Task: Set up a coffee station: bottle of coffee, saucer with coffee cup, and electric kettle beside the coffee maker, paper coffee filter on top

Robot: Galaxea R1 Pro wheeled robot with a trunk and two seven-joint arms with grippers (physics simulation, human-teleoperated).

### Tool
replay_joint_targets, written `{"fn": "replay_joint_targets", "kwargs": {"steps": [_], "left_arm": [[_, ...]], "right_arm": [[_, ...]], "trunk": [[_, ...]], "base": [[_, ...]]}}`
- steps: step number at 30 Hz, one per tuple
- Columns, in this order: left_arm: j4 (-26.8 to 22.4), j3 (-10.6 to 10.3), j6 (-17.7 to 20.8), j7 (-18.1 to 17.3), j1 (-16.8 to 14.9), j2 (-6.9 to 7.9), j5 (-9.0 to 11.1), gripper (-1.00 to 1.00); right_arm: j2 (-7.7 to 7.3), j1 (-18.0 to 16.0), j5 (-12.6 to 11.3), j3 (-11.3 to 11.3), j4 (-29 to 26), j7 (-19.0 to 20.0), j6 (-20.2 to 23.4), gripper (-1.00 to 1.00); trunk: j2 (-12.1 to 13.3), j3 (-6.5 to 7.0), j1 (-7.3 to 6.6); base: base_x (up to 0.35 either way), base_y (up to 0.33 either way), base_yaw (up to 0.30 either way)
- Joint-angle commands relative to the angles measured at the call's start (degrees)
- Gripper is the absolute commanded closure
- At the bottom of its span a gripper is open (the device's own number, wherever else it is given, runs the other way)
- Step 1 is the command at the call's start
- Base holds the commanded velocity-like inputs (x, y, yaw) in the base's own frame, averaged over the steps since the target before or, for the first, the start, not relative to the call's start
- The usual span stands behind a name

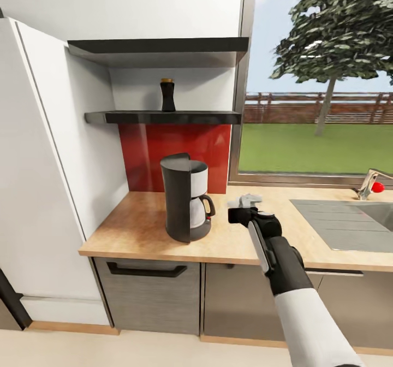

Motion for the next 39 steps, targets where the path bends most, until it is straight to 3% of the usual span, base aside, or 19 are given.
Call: {"fn": "replay_joint_targets", "kwargs": {"steps": [1,5,9,16,18,25,29,39], "left_arm": [[-0.06,-0.1,-0.11,-0.05,0.05,-0.08,0.38,-1.0],[0.04,-0.6,-0.12,-0.13,0.05,-0.36,0.16,-1.0],[0.09,-0.65,-0.13,-0.14,0.05,-0.44,0.16,-1.0],[0.1,-0.15,-0.17,-0.14,0.05,-0.74,0.18,-1.0],[0.1,-0.1,-0.17,-0.14,0.05,-0.8,0.18,-1.0],[0.16,-0.09,-0.24,-0.14,0.05,-0.81,0.22,-1.0],[0.18,-0.09,-0.27,-0.14,0.05,-0.81,0.26,-1.0],[0.28,-0.09,-0.43,-0.14,0.05,-1.11,0.31,-1.0]], "right_arm": [[0.15,-1.47,0.26,0.04,-0.36,0.03,2.74,1.0],[1.18,-8.16,1.08,0.06,-0.44,-0.02,11.82,1.0],[2.03,-14.18,1.38,0.06,3.16,-0.11,14.46,1.0],[2.48,-29.18,1.46,-0.02,26.25,-1.18,15.21,1.0],[2.48,-38.44,1.43,-0.02,38.98,-3.02,15.17,1.0],[2.48,-53.85,1.14,-0.15,58.68,-3.63,15.02,1.0],[2.48,-56.92,1.06,-0.32,61.85,-3.65,15.05,1.0],[2.48,-57.64,0.17,-0.46,62.41,-3.56,15.0,1.0]], "trunk": [[-0.02,-0.01,0.02],[-0.02,-0.01,0.02],[-0.02,-0.01,0.02],[-0.02,-0.01,0.02],[-0.02,-0.01,0.02],[-0.02,-0.01,0.02],[-0.02,-0.01,0.02],[-0.02,-0.01,0.02]], "base": [[0.0,0.0,0.0],[0.0,0.0,0.0],[0.0,0.0,0.0],[0.0,0.0,0.0],[0.0,0.0,0.0],[0.0,0.0,0.0],[0.0,0.0,0.0],[0.0,0.0,0.0]]}}
